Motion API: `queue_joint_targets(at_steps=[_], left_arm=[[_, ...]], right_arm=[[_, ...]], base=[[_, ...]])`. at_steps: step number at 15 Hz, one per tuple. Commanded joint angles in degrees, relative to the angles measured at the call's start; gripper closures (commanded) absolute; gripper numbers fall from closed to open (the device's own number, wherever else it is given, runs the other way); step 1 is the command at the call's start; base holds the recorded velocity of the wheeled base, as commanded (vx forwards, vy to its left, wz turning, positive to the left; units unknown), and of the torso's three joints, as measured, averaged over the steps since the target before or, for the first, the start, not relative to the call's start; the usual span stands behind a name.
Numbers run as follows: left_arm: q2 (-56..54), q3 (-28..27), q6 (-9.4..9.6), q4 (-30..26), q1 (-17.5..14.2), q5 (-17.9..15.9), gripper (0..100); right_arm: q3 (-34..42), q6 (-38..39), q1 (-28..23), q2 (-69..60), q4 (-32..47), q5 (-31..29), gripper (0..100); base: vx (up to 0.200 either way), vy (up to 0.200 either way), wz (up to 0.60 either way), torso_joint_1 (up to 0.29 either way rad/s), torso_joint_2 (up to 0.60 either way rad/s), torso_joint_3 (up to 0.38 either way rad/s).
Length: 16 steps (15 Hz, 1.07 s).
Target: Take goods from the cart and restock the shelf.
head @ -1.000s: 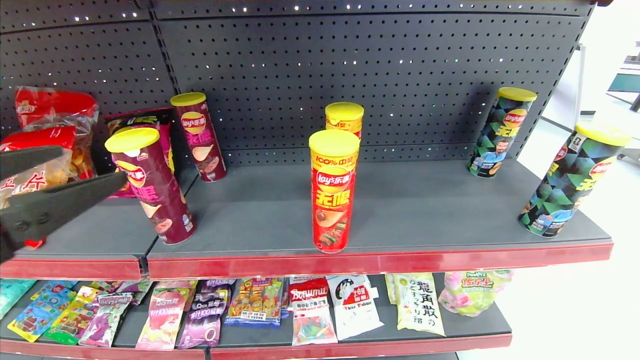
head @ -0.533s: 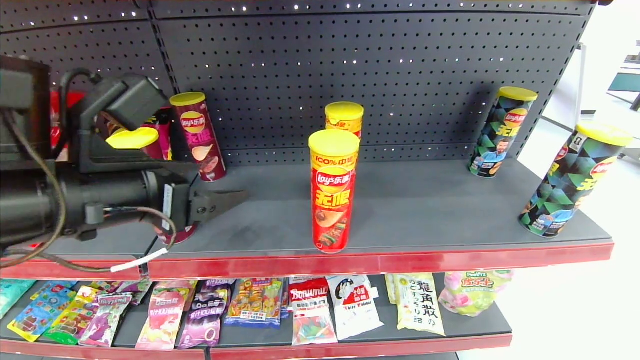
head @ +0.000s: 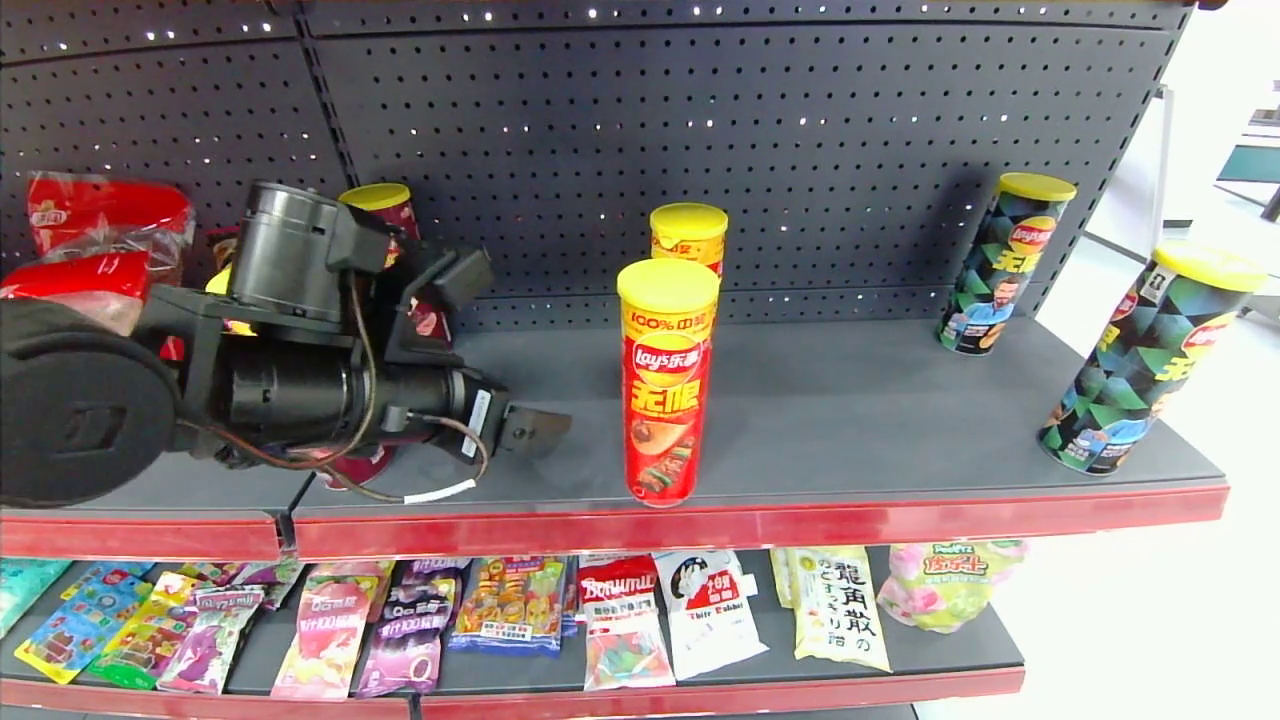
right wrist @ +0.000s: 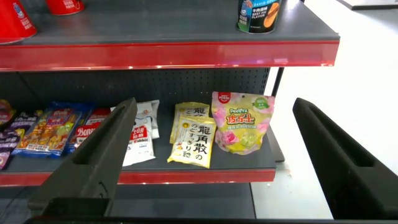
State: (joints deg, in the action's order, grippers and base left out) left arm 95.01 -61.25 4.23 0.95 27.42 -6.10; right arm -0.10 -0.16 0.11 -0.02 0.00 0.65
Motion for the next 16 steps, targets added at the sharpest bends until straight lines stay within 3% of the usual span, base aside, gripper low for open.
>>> queue_joint_targets(at_steps=[1, 4, 5, 8, 16], left_arm=[[4.4, -0.3, -0.1, 0.0, 0.0, -0.6, 0], [6.3, -0.5, 0.52, 0.0, -0.3, -2.2, 0], [8.0, -1.0, 2.1, 0.0, -1.0, -2.3, 0], [11.2, -3.4, 3.86, 0.0, -1.1, -2.3, 0], [17.9, -9.3, 5.26, 0.0, -1.0, -2.3, 0]], right_arm=[[0.0, 0.0, 0.0, 0.1, 0.0, 0.1, 0], [0.0, 0.0, 0.0, 0.1, 0.0, 0.0, 0], [0.0, 0.0, 0.0, 0.1, 0.0, 0.1, 0], [0.0, 0.0, 0.0, 0.1, 0.0, 0.1, 0], [0.0, 0.0, 0.0, 0.1, 0.0, 0.1, 0]], base=[[0.0, 0.0, 0.0, 0.0, 0.0, 0.0], [0.0, 0.0, 0.0, 0.0, 0.0, 0.0], [0.0, 0.0, 0.0, 0.0, 0.0, 0.0], [0.0, 0.0, 0.0, 0.0, 0.0, 0.0], [0.0, 0.0, 0.0, 0.0, 0.0, 0.0]])
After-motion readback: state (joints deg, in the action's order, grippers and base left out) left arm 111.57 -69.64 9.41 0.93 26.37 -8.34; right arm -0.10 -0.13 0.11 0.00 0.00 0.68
